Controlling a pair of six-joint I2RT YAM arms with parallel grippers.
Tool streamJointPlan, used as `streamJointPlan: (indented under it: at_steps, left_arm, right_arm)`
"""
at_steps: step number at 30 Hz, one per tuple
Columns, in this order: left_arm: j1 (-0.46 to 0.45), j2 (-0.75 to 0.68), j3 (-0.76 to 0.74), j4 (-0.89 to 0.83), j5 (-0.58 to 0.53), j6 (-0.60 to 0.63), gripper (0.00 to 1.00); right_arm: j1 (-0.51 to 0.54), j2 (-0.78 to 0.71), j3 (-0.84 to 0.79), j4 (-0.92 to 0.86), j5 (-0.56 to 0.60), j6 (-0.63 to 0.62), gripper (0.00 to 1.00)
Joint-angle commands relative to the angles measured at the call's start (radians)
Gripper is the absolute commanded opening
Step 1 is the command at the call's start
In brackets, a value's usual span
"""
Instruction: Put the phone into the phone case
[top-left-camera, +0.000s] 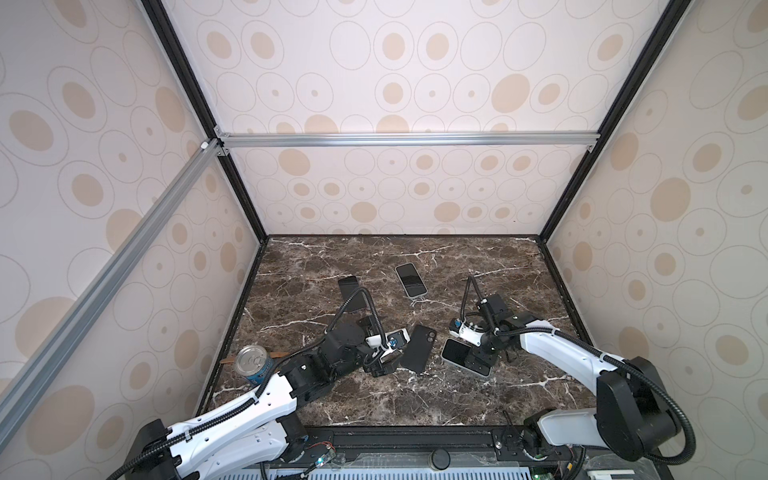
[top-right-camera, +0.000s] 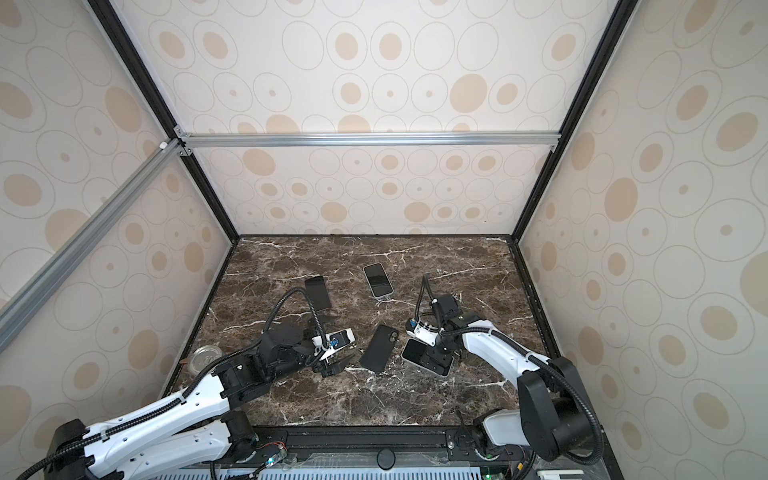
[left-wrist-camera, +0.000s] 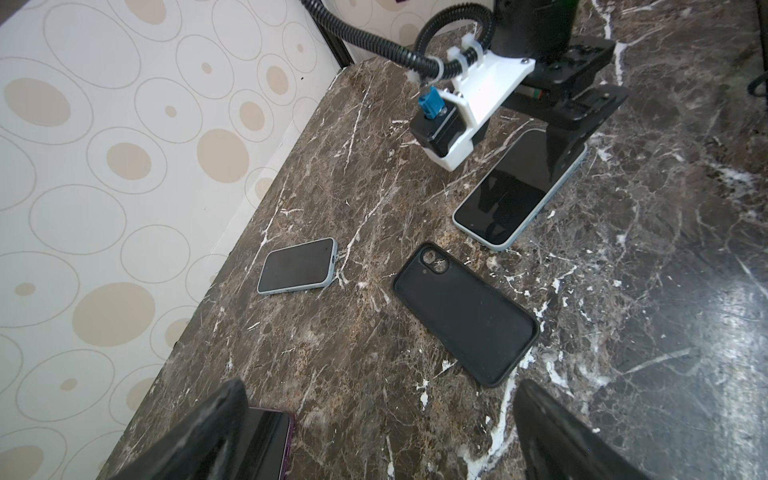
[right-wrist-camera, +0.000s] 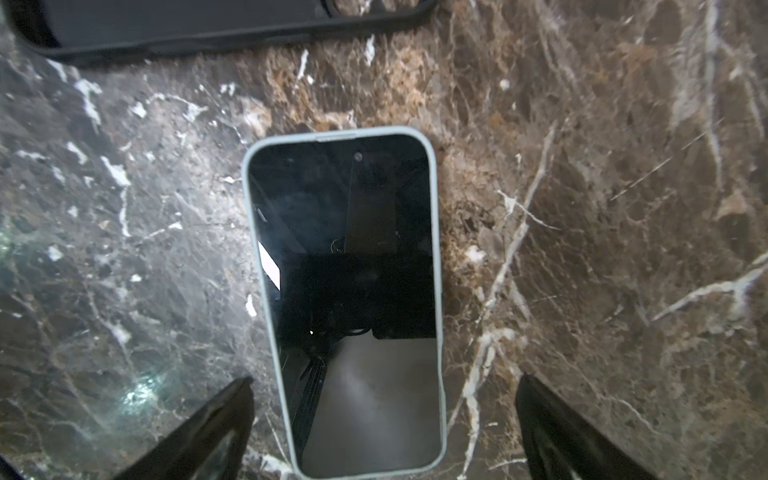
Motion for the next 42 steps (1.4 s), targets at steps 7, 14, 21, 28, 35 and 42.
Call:
streamJointPlan:
  at_steps: [7,14,21,28,35,42]
  left_arm:
    - [0.003,0.001,-0.003,0.015,-0.005,0.041,0.99]
    - [0.003,0.001,-0.003,0.015,-0.007,0.041,0.99]
    - [0.003,-0.004,-0.004,0.015,-0.010,0.042,0.99]
    - [0.004,-0.007,-0.006,0.019,-0.016,0.044,0.99]
    - [0.003,-0.009,-0.011,0.030,-0.030,0.041,0.99]
    - [0.004,-0.004,-0.016,0.043,-0.084,0.038,0.99]
  right_arm:
    - [0.007,0.085,-0.001,0.023,0.015,0.005,1.00]
    - [0.012,0.148,0.018,-0.001,0.041,0.022,1.00]
    - [0.025,0.175,0.031,-0.001,0.059,0.048,0.94]
    - [0.021,0.210,0.048,0.036,0.078,0.125,0.84]
    - [-0.054,0.252,0.098,0.074,0.099,0.258,0.75]
    - [-0.195,0.366,0.297,0.011,0.147,0.412,0.75]
